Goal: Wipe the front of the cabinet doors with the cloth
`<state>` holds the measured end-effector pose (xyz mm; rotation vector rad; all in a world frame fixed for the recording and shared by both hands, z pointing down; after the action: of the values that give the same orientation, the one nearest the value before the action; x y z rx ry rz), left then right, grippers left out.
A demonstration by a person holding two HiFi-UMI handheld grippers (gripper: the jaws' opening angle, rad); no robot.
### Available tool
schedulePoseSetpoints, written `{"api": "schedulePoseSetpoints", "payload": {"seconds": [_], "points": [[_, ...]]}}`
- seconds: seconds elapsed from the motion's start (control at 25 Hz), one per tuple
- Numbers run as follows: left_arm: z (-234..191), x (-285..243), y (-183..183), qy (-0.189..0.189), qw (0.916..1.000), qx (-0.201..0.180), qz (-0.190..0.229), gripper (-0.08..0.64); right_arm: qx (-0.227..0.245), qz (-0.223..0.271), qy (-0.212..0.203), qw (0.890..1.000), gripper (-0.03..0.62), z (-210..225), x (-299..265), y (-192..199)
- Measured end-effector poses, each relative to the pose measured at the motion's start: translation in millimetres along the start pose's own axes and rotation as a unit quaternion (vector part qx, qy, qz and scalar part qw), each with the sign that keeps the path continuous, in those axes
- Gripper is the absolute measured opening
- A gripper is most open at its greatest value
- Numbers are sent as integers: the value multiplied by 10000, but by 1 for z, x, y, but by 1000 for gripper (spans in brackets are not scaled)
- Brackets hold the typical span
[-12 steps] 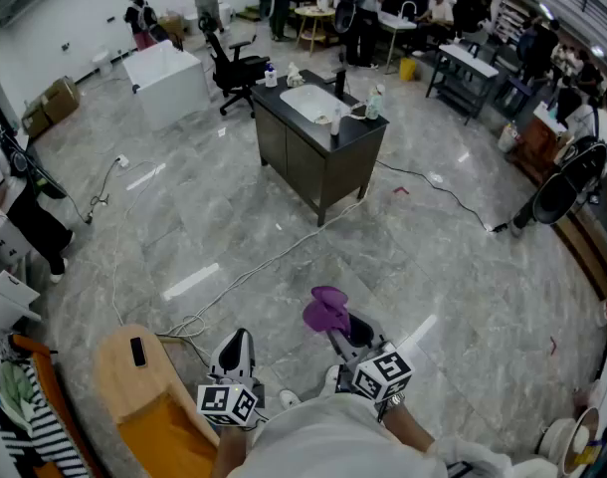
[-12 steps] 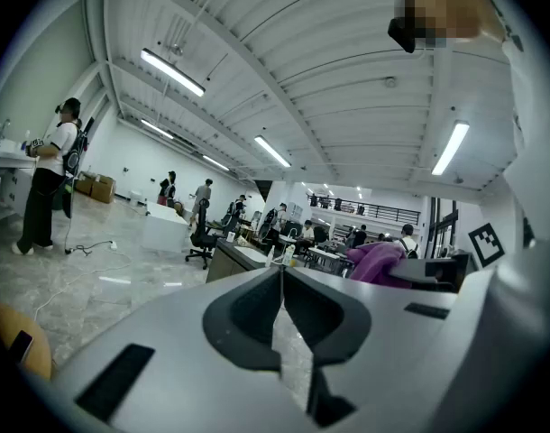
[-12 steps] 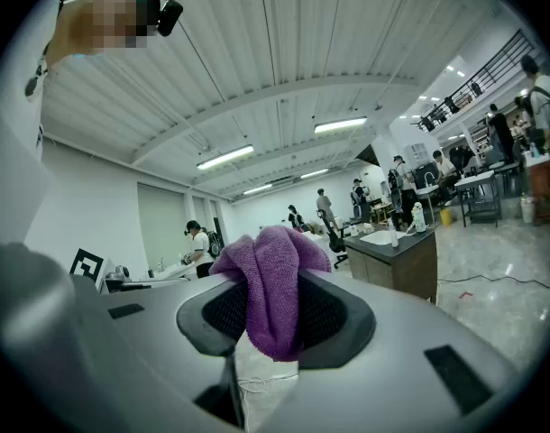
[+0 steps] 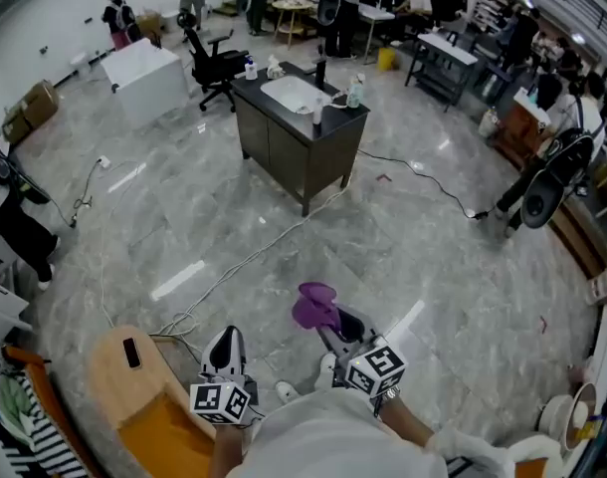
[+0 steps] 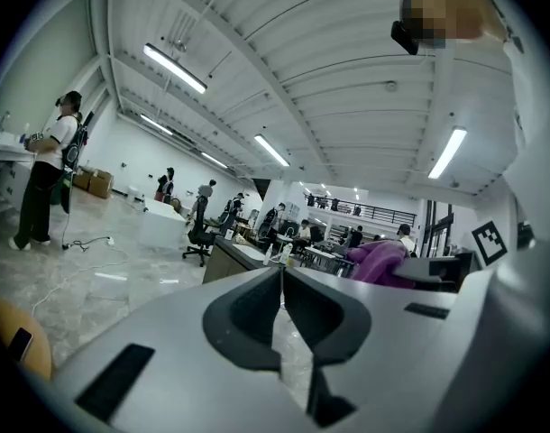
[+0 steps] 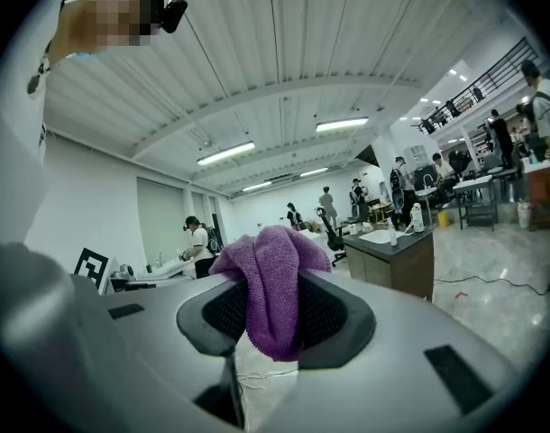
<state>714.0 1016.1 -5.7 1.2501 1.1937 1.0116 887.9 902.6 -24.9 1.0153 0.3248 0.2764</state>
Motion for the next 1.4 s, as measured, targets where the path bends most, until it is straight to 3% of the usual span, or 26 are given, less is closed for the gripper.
{"api": "schedulePoseSetpoints", "payload": {"seconds": [0.4,0.84,1.12,1.4], "points": [[-3,12,-5,253,9996,-23,121,17,22,267,208,9994,137,-18,12,4],[-35,18,8,-64,9998,174,40,17,186,42,101,9998,137,-30,-19,8],[-35,-14,13,-21,9999,150,-79,17,-83,56,308,9995,138,9,-30,2],[-54,-76,3,-230,9995,59,-223,17,-324,14,303,9990,138,66,-85,-25]]}}
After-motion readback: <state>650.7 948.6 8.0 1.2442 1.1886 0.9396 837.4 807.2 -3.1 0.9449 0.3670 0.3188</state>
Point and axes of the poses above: the fingertips, and each gripper's own axes: x backward along the fingers, z to its right, y out of its underside, the point moved 2 cm from there along x, backward along the fingers, and after that the axes turned 15 degrees about -x, right-handed, at the moved point
